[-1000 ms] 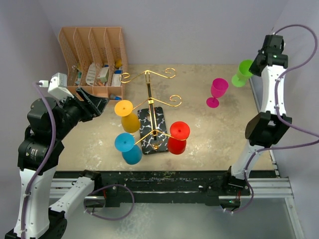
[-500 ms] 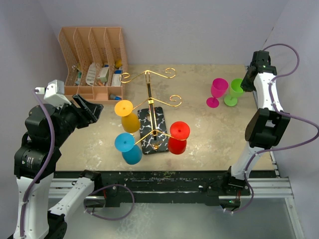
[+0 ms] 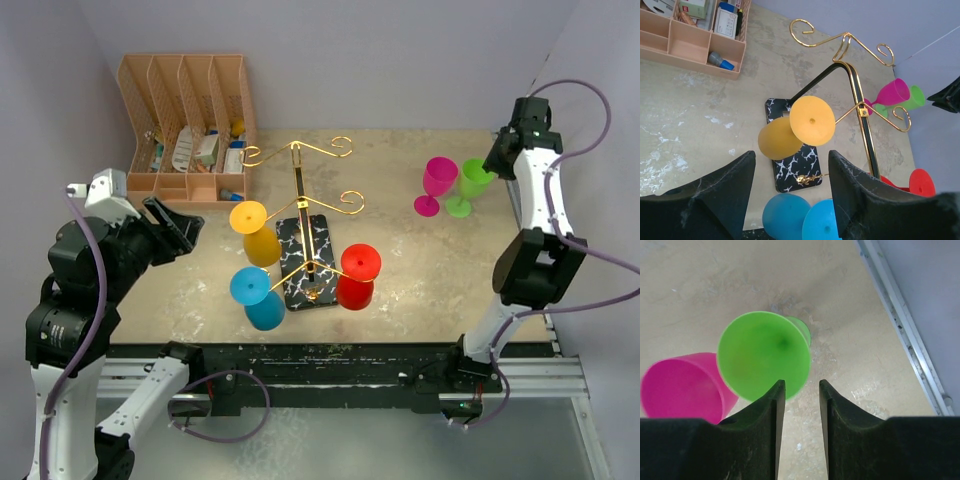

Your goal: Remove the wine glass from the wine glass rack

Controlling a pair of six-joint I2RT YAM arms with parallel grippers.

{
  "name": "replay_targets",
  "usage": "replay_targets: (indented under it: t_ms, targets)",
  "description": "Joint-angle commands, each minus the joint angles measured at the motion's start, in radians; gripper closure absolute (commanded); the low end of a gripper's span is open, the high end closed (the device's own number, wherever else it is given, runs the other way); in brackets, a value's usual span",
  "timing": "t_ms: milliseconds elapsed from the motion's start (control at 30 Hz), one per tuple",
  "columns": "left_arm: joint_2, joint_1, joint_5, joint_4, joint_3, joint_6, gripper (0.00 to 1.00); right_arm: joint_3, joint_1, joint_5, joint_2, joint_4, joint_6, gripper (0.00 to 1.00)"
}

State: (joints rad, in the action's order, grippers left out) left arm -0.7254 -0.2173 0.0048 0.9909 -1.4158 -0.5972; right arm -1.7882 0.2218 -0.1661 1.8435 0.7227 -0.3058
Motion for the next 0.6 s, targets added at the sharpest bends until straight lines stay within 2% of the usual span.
replay_targets:
  t_ms: [0,133,233,367,433,567]
  targets:
    - [0.016,-0.002,-0.035,-0.008,0.019,0.012,0.36,-0.109,-0.008,0.015,-0.159,0.024,0.010,0.63]
    - [0.014,-0.002,-0.033,-0.026,0.047,0.004,0.35,-0.153,-0.047,0.114,-0.278,0.030,-0.008,0.63]
    - [-0.003,-0.002,-0.002,-0.054,0.060,-0.013,0.35,-0.159,-0.106,0.369,-0.326,-0.011,-0.074,0.66]
    - [-0.024,-0.002,0.023,-0.074,0.067,-0.032,0.35,-0.274,-0.362,0.539,-0.294,-0.013,-0.118,0.69]
    - [-0.025,-0.002,0.018,-0.074,0.072,-0.034,0.35,-0.316,-0.491,0.594,-0.259,-0.019,-0.172,0.74]
    - [-0.013,-0.002,-0.003,-0.055,0.077,-0.043,0.35,-0.382,-0.669,0.713,-0.174,-0.042,-0.232,0.76]
